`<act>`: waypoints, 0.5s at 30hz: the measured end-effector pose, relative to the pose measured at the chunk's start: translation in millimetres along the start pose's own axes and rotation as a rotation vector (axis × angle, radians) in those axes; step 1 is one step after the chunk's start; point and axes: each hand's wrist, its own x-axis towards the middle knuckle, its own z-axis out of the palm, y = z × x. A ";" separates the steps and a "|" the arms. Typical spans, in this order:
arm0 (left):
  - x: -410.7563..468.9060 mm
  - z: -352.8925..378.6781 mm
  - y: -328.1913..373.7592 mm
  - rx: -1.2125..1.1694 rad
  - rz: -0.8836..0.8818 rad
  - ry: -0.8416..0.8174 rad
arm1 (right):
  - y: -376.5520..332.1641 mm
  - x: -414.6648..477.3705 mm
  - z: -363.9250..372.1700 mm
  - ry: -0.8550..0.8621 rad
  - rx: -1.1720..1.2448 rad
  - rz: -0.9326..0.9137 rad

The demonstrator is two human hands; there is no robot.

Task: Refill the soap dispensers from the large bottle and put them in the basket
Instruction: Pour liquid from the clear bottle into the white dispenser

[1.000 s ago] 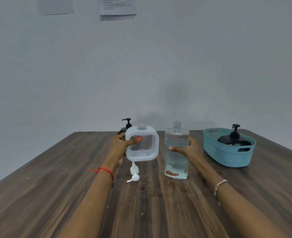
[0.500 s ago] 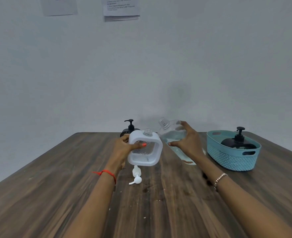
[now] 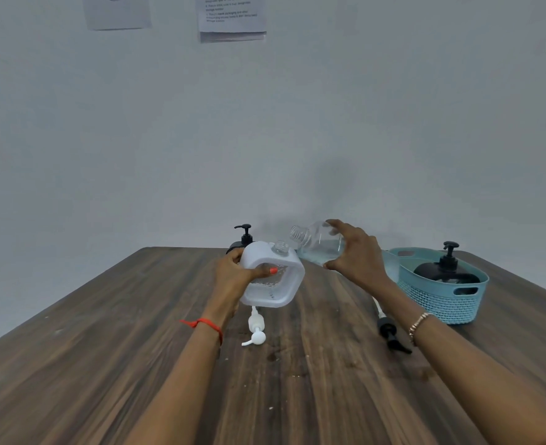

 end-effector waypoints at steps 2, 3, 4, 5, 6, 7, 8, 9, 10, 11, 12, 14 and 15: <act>0.4 0.5 0.6 0.013 0.020 0.027 | -0.5 0.4 0.1 -0.012 -0.013 -0.004; 0.2 0.6 1.0 0.028 0.033 0.038 | -1.1 0.9 0.0 -0.015 -0.018 -0.007; 0.3 1.0 1.4 0.047 0.046 0.050 | -1.7 1.4 -0.1 -0.018 -0.025 -0.011; 0.1 1.2 1.7 0.067 0.059 0.061 | -2.3 1.9 -0.1 -0.020 -0.031 -0.016; 0.0 1.5 2.2 0.087 0.070 0.072 | -2.8 2.3 -0.1 -0.022 -0.038 -0.020; -0.4 2.0 2.9 0.105 0.078 0.083 | -3.3 2.9 0.0 -0.025 -0.043 -0.022; -0.8 2.4 4.0 0.123 0.084 0.095 | -3.7 3.4 0.2 -0.028 -0.047 -0.024; -1.3 3.0 5.2 0.141 0.091 0.107 | -4.0 3.9 0.1 -0.033 -0.053 -0.024; -1.8 3.4 6.4 0.158 0.100 0.119 | -4.5 4.3 0.0 -0.039 -0.061 -0.024; -2.3 3.7 7.7 0.173 0.112 0.128 | -5.0 4.8 -0.3 -0.045 -0.071 -0.024; -3.0 4.0 9.0 0.183 0.122 0.133 | -5.3 5.2 -0.6 -0.051 -0.081 -0.024; -4.7 4.8 11.6 0.198 0.134 0.139 | -6.1 6.0 -1.5 -0.062 -0.101 -0.025; -5.5 5.2 12.5 0.207 0.139 0.143 | -6.7 6.3 -2.1 -0.067 -0.111 -0.025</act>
